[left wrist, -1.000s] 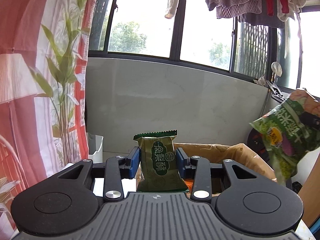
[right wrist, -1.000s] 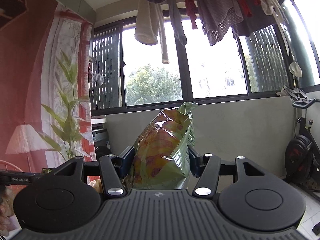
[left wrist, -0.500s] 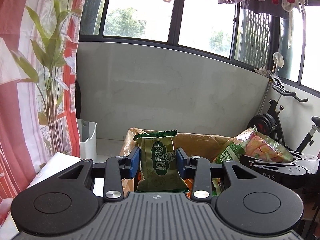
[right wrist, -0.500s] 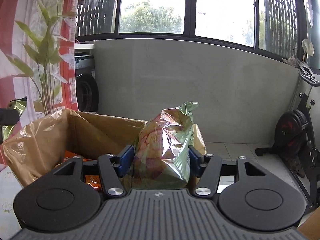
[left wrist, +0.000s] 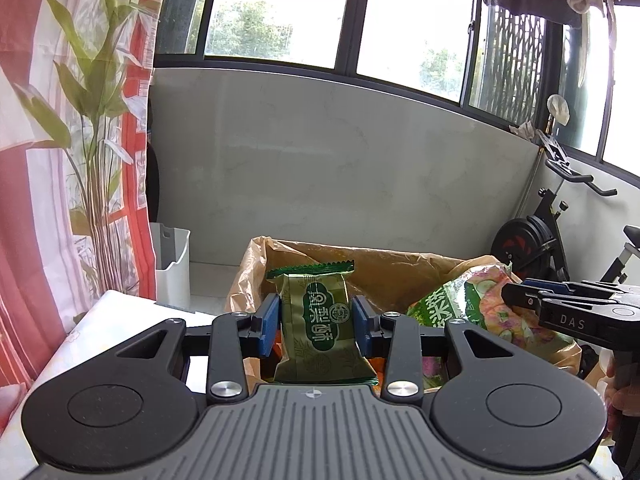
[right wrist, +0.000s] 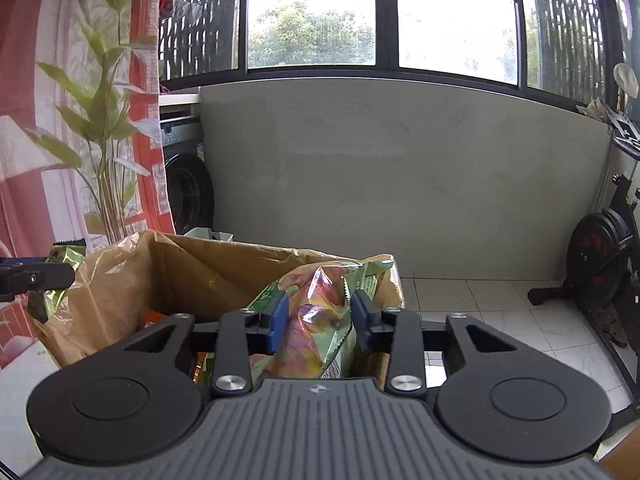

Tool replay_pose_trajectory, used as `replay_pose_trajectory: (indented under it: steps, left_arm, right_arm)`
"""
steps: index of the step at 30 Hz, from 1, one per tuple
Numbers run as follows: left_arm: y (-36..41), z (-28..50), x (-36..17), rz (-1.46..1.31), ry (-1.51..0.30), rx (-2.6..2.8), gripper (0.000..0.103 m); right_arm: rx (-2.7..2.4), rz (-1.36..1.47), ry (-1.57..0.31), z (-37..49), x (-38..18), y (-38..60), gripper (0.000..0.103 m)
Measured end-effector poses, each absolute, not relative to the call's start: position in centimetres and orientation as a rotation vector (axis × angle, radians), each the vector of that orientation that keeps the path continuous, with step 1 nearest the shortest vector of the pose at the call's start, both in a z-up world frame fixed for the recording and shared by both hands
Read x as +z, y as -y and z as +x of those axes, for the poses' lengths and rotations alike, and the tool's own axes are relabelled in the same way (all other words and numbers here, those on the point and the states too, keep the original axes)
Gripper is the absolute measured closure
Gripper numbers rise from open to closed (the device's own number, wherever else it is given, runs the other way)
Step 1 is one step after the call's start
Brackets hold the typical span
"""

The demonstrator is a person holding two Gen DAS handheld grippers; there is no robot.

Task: Organize snacks
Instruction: 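Lift and carry both held snacks over the box and lower them inside, then open both tools to release the green packet and bread bag into the box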

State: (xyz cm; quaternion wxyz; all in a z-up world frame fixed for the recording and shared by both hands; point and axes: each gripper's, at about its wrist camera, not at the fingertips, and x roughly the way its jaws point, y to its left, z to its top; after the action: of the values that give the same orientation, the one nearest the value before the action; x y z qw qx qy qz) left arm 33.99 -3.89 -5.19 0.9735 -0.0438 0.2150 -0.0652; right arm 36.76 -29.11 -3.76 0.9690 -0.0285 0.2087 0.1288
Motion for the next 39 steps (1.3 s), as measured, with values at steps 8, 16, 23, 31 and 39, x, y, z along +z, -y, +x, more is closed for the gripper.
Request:
replay_pose_trajectory:
  steps: [8, 16, 23, 31, 39]
  left_arm:
    - [3.5, 34.3, -5.1, -0.095, -0.434, -0.131, 0.062]
    - [3.4, 34.2, -5.4, -0.101, -0.444, -0.136, 0.062]
    - [3.2, 34.6, -5.5, -0.122, -0.464, -0.15, 0.062]
    - [3.9, 35.5, -6.3, -0.099, -0.487, -0.193, 0.062]
    - [4.4, 36.9, -5.1, -0.063, -0.423, -0.211, 0.059]
  right_arm:
    - [0.317, -0.087, -0.436, 37.9, -3.5, 27.3, 0.079]
    - [0.293, -0.054, -0.526, 39.3, -5.0, 27.0, 0.083]
    - [0.216, -0.123, -0.621, 39.8, -5.6, 27.8, 0.084]
    - [0.211, -0.037, -0.617, 37.7, -5.2, 29.7, 0.083]
    - [0.251, 0.149, -0.499, 33.3, -4.3, 31.8, 0.078]
